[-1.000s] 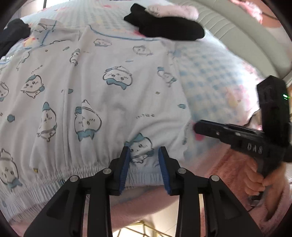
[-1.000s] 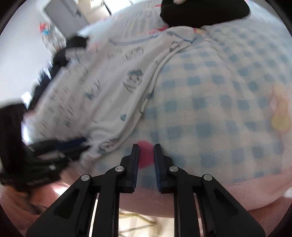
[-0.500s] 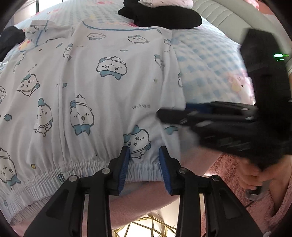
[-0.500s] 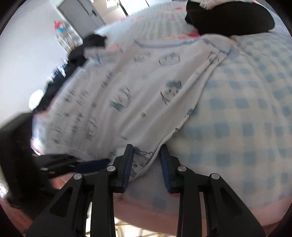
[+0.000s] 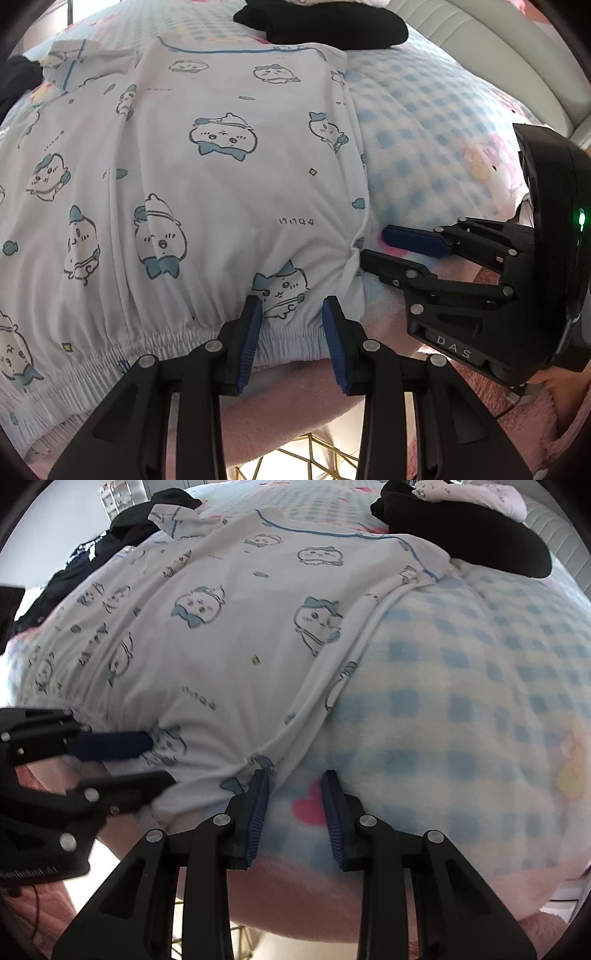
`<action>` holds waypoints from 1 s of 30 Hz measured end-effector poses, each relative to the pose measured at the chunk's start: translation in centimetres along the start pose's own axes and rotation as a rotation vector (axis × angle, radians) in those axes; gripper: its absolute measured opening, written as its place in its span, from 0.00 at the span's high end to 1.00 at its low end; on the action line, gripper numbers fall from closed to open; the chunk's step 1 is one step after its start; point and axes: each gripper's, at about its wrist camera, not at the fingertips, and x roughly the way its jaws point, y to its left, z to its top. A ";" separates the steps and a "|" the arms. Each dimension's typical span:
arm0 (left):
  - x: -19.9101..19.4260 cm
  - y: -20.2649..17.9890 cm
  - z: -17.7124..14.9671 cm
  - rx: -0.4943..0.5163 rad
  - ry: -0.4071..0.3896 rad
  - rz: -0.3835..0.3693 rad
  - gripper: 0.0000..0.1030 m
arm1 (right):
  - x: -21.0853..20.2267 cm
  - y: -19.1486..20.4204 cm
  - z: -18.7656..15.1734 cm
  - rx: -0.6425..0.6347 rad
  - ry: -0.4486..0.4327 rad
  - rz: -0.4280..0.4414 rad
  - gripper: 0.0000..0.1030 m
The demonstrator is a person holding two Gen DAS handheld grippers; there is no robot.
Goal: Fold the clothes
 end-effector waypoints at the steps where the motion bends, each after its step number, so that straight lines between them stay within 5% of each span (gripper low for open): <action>1: -0.3 -0.1 -0.2 0.006 -0.011 0.000 0.65 | -0.2 -0.1 -0.1 0.007 -0.008 0.004 0.72; 4: -0.7 -0.4 -0.5 0.017 -0.051 -0.007 0.66 | -1.4 -1.3 -0.3 0.074 -0.045 0.084 0.72; 9: -2.1 -0.1 -1.2 0.046 -0.095 0.007 0.73 | -2.3 -5.6 -0.8 0.341 -0.066 0.484 0.68; 10: -2.2 -0.1 -1.1 0.053 -0.088 0.017 0.73 | -2.3 -5.4 -0.6 0.341 -0.067 0.510 0.68; 15: -1.5 -0.3 -1.2 0.060 -0.054 -0.018 0.73 | -3.2 -2.5 0.2 0.246 -0.120 0.398 0.68; 19: -1.5 -0.9 -1.5 0.064 -0.059 -0.026 0.73 | -5.0 -1.7 1.2 0.210 -0.260 0.271 0.68; 24: -5.0 2.4 -1.7 -0.058 -0.141 -0.050 0.71 | -4.4 -0.5 2.3 0.182 -0.222 0.303 0.68; 30: -10.1 8.5 -3.2 -0.215 -0.250 0.153 0.70 | -5.0 3.3 3.0 0.110 -0.256 0.355 0.67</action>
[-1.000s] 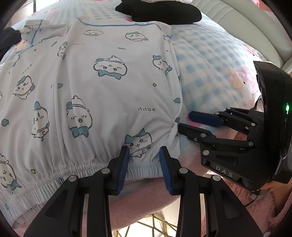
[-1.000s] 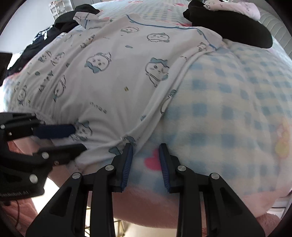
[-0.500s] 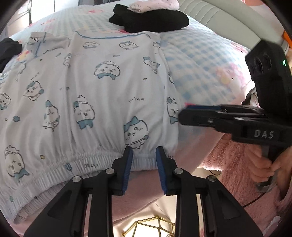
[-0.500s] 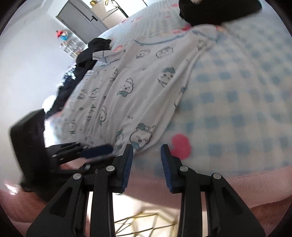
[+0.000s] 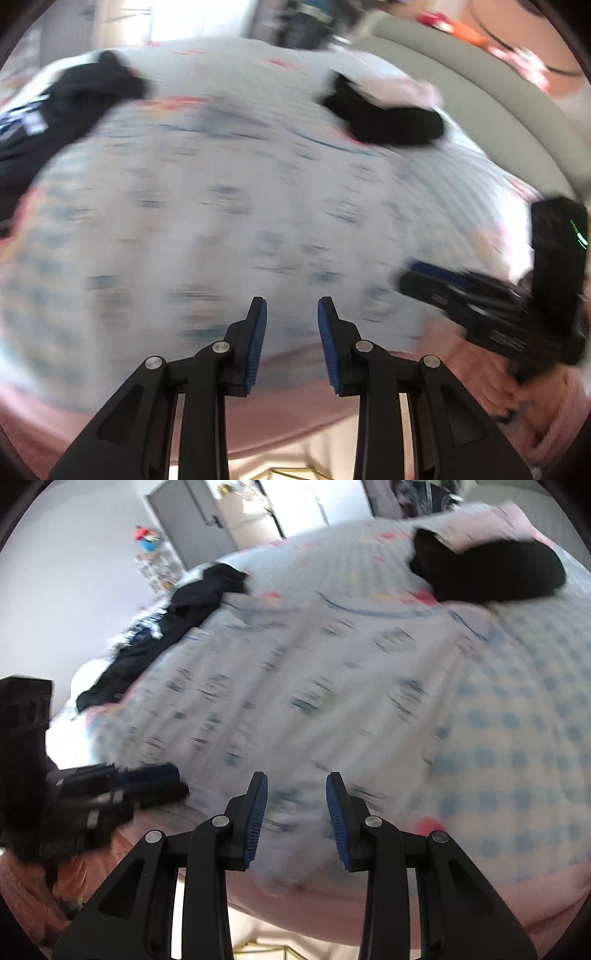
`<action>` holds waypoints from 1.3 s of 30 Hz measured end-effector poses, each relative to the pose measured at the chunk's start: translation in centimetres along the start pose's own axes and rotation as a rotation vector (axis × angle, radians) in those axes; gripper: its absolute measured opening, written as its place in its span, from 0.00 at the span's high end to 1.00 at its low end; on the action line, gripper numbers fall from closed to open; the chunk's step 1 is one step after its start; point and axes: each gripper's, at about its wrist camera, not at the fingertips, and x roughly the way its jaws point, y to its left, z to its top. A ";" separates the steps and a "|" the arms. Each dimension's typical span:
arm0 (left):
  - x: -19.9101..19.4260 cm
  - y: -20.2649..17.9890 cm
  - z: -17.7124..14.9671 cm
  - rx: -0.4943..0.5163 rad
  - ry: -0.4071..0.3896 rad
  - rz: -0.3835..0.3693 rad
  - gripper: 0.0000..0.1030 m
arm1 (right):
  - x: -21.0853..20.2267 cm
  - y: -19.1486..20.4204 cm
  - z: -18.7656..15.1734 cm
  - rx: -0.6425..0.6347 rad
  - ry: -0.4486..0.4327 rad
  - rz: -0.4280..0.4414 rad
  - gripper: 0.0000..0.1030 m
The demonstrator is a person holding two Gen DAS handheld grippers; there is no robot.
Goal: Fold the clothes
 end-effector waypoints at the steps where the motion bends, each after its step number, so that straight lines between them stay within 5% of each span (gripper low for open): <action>1: -0.1 1.2 -0.2 -0.004 0.023 0.045 0.70 | 0.5 0.5 -0.2 -0.002 0.020 0.010 0.67; 4: 1.0 3.2 -1.7 -0.011 0.122 0.135 0.71 | 2.7 1.9 -1.3 -0.032 0.117 -0.025 0.67; 7: 0.8 3.4 -3.1 0.000 0.145 0.123 0.71 | 4.3 1.6 -2.6 -0.064 0.191 -0.130 0.70; 10: 0.0 2.9 -3.7 0.060 0.149 0.161 0.71 | 3.8 0.6 -2.8 -0.045 0.195 -0.143 0.71; 15: -2.0 4.9 -3.8 -0.071 0.067 0.116 0.70 | 2.4 0.9 -3.2 -0.034 0.150 -0.155 0.70; 18: -2.4 5.6 -3.9 -0.121 0.034 0.113 0.68 | 1.1 2.4 -3.1 -0.059 0.078 -0.089 0.69; 25: -1.9 2.1 -3.5 0.014 0.017 0.017 0.66 | 3.4 4.3 -3.7 -0.121 0.123 -0.098 0.67; 31: 1.9 -1.6 -2.9 0.182 0.086 0.148 0.63 | 4.0 4.7 -4.2 -0.158 0.129 -0.123 0.65; 39: 1.4 -1.8 -3.0 0.247 0.089 0.129 0.58 | 3.7 3.6 -4.2 -0.150 0.117 -0.200 0.71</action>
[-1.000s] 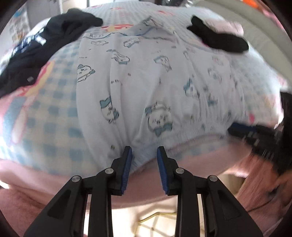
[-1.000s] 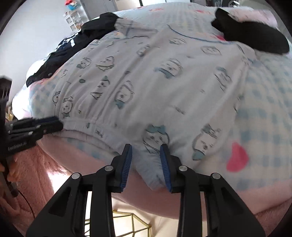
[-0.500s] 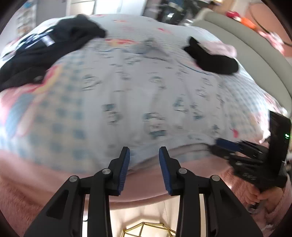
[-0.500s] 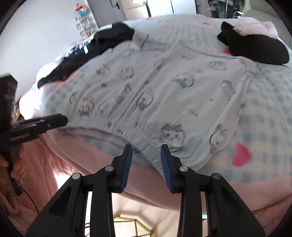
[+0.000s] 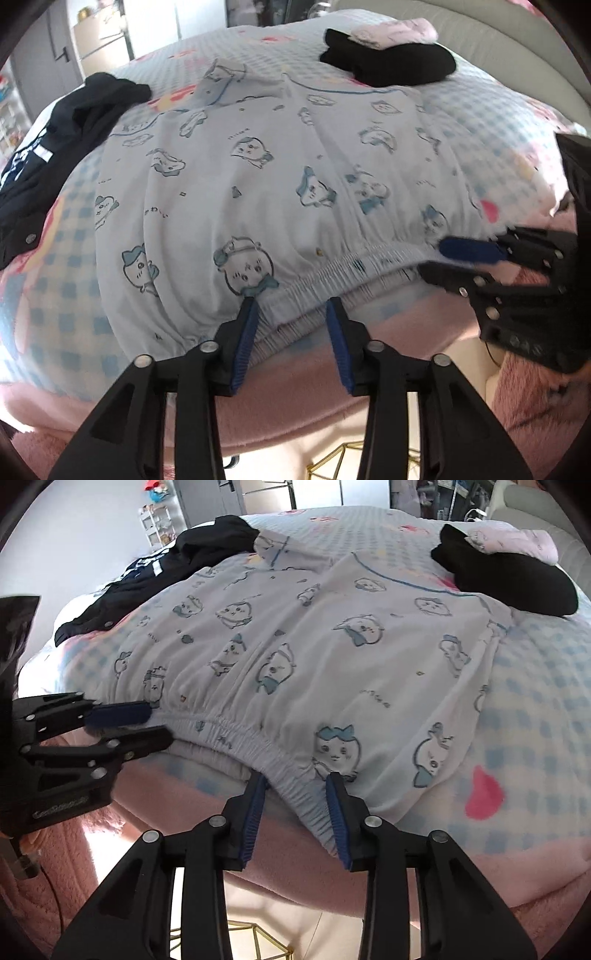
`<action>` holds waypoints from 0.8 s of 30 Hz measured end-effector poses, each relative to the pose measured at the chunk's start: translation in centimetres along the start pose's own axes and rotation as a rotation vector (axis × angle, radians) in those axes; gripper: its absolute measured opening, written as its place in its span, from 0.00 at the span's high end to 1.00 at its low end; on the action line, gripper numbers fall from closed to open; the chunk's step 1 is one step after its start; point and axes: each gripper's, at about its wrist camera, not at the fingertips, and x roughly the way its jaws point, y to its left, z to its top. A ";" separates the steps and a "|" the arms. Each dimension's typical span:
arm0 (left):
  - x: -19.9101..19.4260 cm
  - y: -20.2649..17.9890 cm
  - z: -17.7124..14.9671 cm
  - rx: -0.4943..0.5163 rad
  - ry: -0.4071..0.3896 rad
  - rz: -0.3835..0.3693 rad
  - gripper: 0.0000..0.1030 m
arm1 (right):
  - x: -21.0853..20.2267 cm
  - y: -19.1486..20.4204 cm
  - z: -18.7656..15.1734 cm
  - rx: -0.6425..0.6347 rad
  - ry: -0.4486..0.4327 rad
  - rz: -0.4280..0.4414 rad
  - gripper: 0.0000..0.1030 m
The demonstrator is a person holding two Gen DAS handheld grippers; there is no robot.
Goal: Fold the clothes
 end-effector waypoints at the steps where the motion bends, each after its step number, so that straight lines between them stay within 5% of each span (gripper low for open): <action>1: 0.3 0.0 -0.1 0.009 0.013 0.016 0.58 | 0.1 0.2 -0.1 -0.019 0.005 -0.011 0.71; 5: 1.5 -0.4 0.2 0.014 0.043 0.075 0.59 | 0.5 0.5 -0.1 -0.029 0.013 -0.021 0.71; 8: 1.0 -0.4 0.8 -0.014 0.005 0.051 0.79 | 0.3 0.4 0.0 -0.022 0.005 -0.008 0.72; 12: 0.3 -0.2 0.7 -0.032 -0.023 -0.009 0.97 | -0.3 1.0 -0.2 -0.056 -0.013 -0.008 0.92; 19: 1.1 -0.3 0.1 -0.041 -0.006 0.005 0.95 | -0.4 0.6 -0.2 -0.024 -0.015 -0.023 0.93; 22: 2.8 -1.1 0.0 0.014 0.004 0.068 0.94 | 0.7 0.9 -0.1 -0.031 0.014 -0.013 0.82; 24: 3.3 -1.9 -0.2 0.044 -0.006 0.120 0.94 | 1.3 1.7 0.0 -0.066 0.014 -0.025 0.65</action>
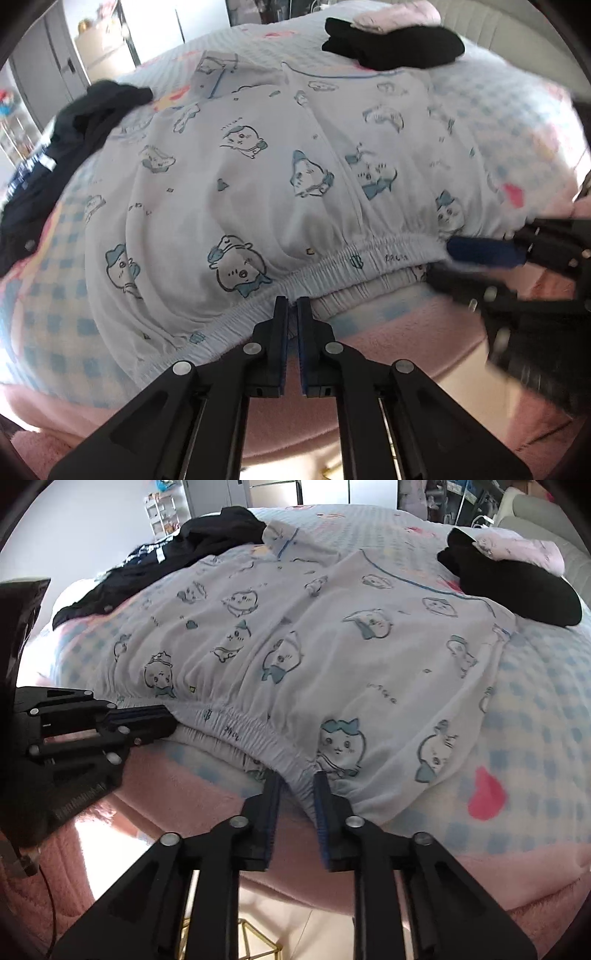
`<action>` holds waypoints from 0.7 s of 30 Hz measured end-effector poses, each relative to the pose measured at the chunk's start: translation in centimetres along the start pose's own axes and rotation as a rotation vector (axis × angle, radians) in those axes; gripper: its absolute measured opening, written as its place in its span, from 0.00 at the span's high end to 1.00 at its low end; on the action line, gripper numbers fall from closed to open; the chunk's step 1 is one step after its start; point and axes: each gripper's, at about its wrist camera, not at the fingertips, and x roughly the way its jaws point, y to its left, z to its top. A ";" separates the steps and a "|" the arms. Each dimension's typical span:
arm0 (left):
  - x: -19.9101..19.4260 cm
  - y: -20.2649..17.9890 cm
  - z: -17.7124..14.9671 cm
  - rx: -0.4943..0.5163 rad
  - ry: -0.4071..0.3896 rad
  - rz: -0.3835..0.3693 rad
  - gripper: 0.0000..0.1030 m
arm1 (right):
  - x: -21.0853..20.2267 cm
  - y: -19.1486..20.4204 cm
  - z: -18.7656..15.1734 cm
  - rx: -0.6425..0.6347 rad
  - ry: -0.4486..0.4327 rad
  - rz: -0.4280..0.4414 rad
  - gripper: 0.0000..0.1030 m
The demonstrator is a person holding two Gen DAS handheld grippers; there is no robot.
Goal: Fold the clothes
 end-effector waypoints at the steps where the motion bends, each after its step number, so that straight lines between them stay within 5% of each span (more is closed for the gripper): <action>1: 0.0 -0.3 0.0 0.006 -0.005 0.018 0.94 | 0.2 0.7 0.1 -0.034 -0.009 -0.021 0.62; 4: -0.3 0.2 0.1 -0.037 -0.015 0.004 0.93 | 0.3 1.4 0.3 -0.048 -0.026 -0.068 0.62; 6: -0.5 0.9 -0.1 -0.060 -0.019 -0.028 0.92 | -0.2 0.5 0.3 0.018 -0.038 -0.043 0.71; 10: -1.1 1.7 -0.5 -0.092 -0.042 -0.056 0.88 | -0.8 -0.1 0.2 0.052 -0.050 -0.013 0.72; 12: -1.5 2.2 -0.9 -0.119 -0.063 -0.078 0.83 | -0.8 0.0 0.1 0.054 -0.053 -0.012 0.72; 14: -1.8 2.7 -1.3 -0.144 -0.085 -0.100 0.64 | -0.7 0.1 0.0 0.063 -0.053 -0.010 0.72; 21: -2.0 1.6 -1.6 -0.064 -0.106 -0.017 0.60 | -0.4 -0.4 0.6 0.101 -0.074 -0.008 0.71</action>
